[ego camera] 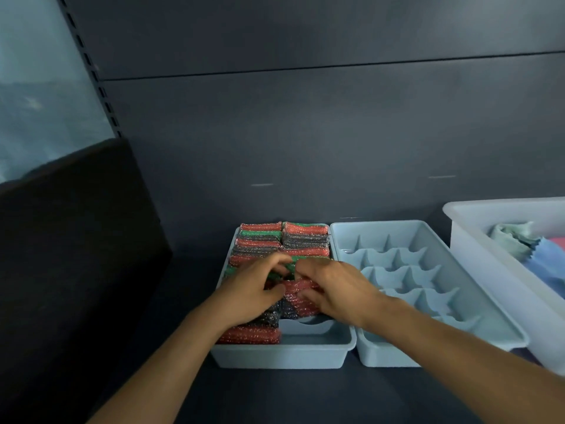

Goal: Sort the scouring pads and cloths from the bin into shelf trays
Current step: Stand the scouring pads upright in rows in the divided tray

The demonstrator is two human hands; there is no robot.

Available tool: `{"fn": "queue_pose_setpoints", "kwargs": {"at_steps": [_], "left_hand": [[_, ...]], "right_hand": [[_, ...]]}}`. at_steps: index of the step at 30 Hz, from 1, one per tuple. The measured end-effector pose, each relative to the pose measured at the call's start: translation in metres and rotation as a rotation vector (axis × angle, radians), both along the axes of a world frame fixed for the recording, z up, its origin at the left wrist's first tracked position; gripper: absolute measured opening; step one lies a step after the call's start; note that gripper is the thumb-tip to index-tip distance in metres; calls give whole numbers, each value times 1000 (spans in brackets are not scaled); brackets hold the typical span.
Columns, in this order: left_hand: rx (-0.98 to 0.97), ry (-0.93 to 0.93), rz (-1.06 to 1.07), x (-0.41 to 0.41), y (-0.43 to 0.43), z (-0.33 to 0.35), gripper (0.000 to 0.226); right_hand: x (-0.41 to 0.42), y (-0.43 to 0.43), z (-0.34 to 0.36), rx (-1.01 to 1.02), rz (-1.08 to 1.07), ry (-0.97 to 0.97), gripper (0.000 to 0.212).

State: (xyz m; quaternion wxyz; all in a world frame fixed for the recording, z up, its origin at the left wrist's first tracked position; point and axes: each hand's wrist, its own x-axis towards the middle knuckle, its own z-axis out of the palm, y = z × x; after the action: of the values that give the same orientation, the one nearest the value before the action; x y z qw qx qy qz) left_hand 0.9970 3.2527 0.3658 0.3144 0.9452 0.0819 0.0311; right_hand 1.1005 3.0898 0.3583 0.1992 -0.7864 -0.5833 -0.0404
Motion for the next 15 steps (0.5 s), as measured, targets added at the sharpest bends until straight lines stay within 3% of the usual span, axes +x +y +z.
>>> {"fn": "queue_pose_setpoints", "kwargs": {"at_steps": [4,8,12,15], "left_hand": [[121,-43,10,2,-4,-6,37],[329,-136,67,3,-7,-9,40],[533,-31,-9,9,-15,-8,44],[570,45,-52,12,-12,-8,42]], "right_hand": [[0,-2,-6,87,-50,1,14],[4,-8,1,-4,-96,-73,17],[7,-9,6,-155,-105,-111,15],[4,-8,2,-233,-129,-192,21]]}}
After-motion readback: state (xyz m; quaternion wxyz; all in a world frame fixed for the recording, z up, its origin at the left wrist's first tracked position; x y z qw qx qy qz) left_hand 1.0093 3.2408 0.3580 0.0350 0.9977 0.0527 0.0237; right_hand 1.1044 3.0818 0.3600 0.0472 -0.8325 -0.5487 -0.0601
